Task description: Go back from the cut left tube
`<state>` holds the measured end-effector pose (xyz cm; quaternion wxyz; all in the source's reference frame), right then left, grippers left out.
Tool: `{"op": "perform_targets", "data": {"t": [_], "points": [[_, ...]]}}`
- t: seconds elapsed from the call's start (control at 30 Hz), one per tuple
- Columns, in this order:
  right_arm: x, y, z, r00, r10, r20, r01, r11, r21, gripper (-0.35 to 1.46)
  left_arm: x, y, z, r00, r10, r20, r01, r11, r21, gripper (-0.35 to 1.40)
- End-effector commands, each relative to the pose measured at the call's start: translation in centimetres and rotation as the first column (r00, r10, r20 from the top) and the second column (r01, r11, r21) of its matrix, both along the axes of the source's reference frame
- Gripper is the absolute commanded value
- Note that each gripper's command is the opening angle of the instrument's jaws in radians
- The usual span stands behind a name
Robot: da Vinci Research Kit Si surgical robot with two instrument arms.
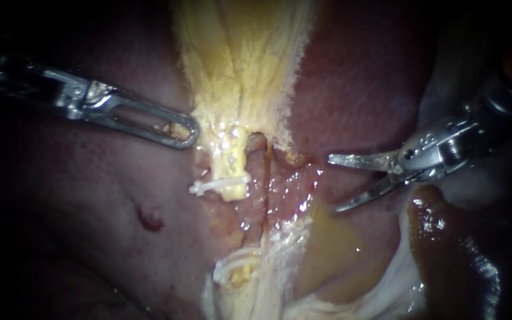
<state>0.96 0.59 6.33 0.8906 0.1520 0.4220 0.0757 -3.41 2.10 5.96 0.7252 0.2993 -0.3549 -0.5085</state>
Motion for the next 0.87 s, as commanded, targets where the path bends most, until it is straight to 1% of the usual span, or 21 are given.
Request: {"op": "perform_targets", "data": {"t": [0.03, 0.2, 0.3, 0.43, 0.77, 0.83, 0.87], "points": [[0.0, 0.0, 0.01, 1.0, 0.0, 0.001, 0.0, 1.0, 0.0, 1.45, -0.03, 0.0, 0.03, 1.0, 0.004, 0.002, -0.004, 1.0, 0.001, -0.35], [0.0, 0.0, 0.01, 1.0, -0.004, 0.0, 0.004, 1.0, -0.005, 1.45, -0.18, -0.02, 0.2, 0.9999, 0.01, 0.009, -0.01, 1.0, 0.002, -0.35], [0.0, 0.0, 0.01, 1.0, -0.007, -0.001, 0.007, 1.0, -0.01, 1.45, -0.22, -0.03, 0.27, 0.9998, 0.016, 0.009, -0.016, 1.0, 0.004, -0.35], [0.0, 0.0, 0.01, 1.0, -0.007, -0.001, 0.007, 1.0, -0.01, 1.45, -0.22, -0.03, 0.31, 0.9998, 0.019, 0.011, -0.019, 1.0, 0.004, -0.35], [0.0, 0.0, 0.01, 1.0, -0.009, -0.003, 0.009, 1.0, -0.008, 1.45, -0.22, -0.03, 0.32, 0.9998, 0.019, 0.011, -0.019, 1.0, 0.004, -0.35], [0.01, 0.0, 0.02, 0.9998, -0.017, -0.011, 0.017, 1.0, 0.0, 1.45, -0.21, -0.03, 0.31, 0.9997, 0.019, 0.011, -0.02, 1.0, 0.004, -0.35], [0.02, -0.02, 0.03, 0.9992, -0.031, -0.024, 0.032, 0.999, 0.013, 1.45, -0.2, -0.03, 0.31, 0.9997, 0.02, 0.011, -0.02, 1.0, 0.005, -0.35]]}}
